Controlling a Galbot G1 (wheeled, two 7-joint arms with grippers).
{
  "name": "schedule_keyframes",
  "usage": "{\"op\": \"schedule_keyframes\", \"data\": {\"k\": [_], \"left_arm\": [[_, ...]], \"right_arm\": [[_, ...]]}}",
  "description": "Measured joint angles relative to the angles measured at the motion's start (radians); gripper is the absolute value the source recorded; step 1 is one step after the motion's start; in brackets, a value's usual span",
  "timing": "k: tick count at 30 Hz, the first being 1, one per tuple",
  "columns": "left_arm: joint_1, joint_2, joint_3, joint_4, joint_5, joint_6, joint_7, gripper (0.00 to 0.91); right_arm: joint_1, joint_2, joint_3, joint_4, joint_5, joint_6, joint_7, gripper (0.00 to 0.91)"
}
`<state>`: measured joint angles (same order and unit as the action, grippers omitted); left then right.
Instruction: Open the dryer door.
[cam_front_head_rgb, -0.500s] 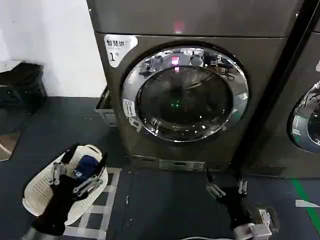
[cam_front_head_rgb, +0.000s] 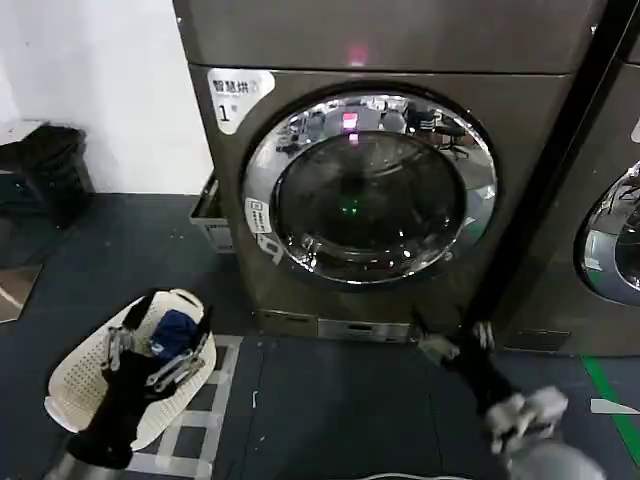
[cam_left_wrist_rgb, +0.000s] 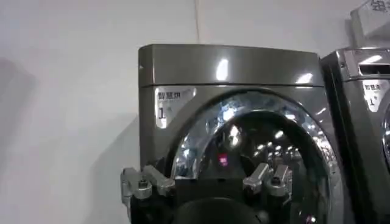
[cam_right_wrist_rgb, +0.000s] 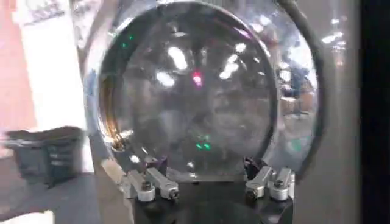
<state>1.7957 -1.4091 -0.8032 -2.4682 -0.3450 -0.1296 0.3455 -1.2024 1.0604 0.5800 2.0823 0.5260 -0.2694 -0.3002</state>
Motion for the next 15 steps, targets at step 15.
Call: {"op": "schedule_keyframes", "data": {"k": [15], "left_arm": [[0.012,-0.028,-0.008,-0.001,0.009,-0.009,0.007,0.907]], "right_arm": [[0.399,-0.087,-0.388,-0.203,0.021,0.002,-0.075,0.907]]}}
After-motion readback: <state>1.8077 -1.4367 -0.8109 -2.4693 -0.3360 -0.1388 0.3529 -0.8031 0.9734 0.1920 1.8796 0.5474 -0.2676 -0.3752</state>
